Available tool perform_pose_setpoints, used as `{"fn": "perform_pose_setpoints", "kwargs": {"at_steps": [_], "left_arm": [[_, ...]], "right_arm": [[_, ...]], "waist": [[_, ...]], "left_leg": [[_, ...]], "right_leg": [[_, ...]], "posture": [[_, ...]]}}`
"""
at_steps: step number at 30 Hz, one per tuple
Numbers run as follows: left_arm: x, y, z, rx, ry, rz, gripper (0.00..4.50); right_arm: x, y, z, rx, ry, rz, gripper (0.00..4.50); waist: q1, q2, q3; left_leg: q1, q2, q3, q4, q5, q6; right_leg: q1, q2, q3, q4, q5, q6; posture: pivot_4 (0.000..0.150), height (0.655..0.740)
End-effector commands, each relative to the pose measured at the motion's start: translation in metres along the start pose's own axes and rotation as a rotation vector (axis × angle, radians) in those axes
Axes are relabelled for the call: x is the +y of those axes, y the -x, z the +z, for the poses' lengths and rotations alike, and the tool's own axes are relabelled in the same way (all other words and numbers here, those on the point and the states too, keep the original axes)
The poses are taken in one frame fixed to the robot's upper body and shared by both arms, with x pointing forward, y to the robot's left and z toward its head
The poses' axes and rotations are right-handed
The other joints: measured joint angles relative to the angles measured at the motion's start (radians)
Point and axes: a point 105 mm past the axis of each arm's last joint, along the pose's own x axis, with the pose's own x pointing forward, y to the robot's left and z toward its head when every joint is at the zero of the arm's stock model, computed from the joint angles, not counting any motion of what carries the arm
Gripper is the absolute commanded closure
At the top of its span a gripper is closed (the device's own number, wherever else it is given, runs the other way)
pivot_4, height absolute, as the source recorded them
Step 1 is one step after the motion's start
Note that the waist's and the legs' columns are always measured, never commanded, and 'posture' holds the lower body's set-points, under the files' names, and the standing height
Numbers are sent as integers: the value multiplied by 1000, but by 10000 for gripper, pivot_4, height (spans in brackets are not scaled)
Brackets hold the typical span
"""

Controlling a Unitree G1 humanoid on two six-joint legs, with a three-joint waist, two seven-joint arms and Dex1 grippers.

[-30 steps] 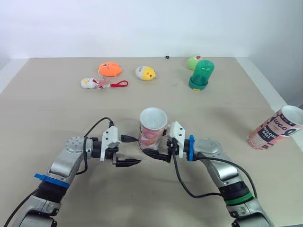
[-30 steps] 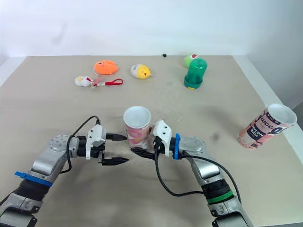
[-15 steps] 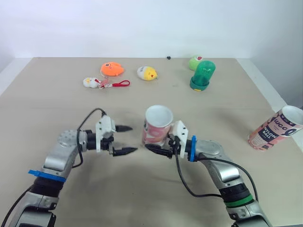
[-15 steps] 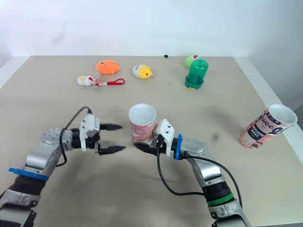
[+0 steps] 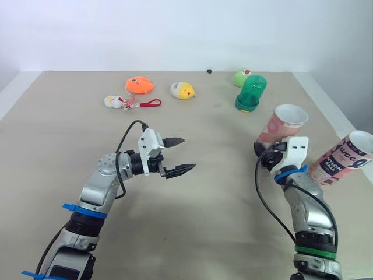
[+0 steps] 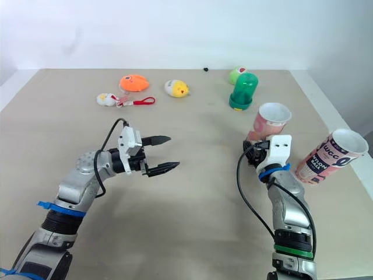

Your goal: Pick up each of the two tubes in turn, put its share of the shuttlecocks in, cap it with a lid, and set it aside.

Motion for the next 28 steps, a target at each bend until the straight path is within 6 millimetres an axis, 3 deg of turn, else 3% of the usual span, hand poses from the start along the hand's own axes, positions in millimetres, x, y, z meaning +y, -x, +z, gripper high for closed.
{"fn": "perform_pose_setpoints", "kwargs": {"at_steps": [1,3,8,12,18,24,28], "left_arm": [[-1,-2,2,2,-37,-9,0],[-1,-1,0,10,-32,-8,0],[0,9,-8,35,-13,23,0],[13,30,-19,79,3,157,0],[13,67,-31,133,6,326,0],[2,88,-23,153,-31,391,0],[-6,90,-24,179,-26,381,0]], "right_arm": [[-8,7,-11,35,-34,-46,6501],[-7,11,-11,31,-29,-47,1370],[0,32,-12,24,-17,5,1370],[12,60,-6,28,37,134,1370],[75,100,1,60,89,621,1370],[109,89,7,16,165,773,1370],[115,83,9,-6,149,782,1370]], "waist": [[0,0,0],[0,0,0],[2,2,-1],[3,3,-2],[-2,3,-2],[-6,2,-1],[-2,2,-1]], "left_leg": [[0,0,0,1,0,0],[0,0,0,2,1,1],[0,-1,0,2,1,1],[0,0,0,2,1,1],[2,2,0,3,1,1],[9,5,6,3,3,3],[9,5,6,3,4,3]], "right_leg": [[0,0,0,0,0,0],[1,0,0,1,1,1],[1,-1,0,1,1,1],[1,-1,0,1,0,1],[2,1,1,2,-3,7],[4,2,2,3,1,4],[5,2,3,3,1,4]], "posture": [[1500,7400],[1500,7400],[1500,7400],[1500,7400],[1500,7400],[1500,7400],[1500,7400]]}}
